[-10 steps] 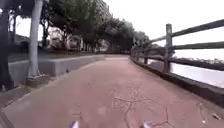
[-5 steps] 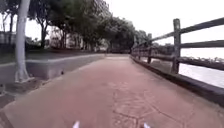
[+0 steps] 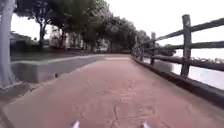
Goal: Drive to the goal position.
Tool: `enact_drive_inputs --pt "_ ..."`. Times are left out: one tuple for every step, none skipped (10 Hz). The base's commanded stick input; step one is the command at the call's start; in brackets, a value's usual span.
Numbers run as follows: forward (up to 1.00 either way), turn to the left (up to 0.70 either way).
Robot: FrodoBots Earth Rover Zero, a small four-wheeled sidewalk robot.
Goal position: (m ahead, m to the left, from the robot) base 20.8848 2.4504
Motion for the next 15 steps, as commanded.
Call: enact_drive_inputs --pt "0.70 0.00" --pt "0.70 0.00" --pt "0.70 0.00" --pt "0.70 0.00" --pt "0.70 0.00" --pt "0.70 0.00" --pt "0.70 0.00" --pt "0.70 0.00" --pt "0.70 0.00" --pt "0.70 0.00" --pt "0.70 0.00" --pt "0.70 0.00" --pt "0.70 0.00" --pt "0.70 0.00" --pt "0.70 0.00"
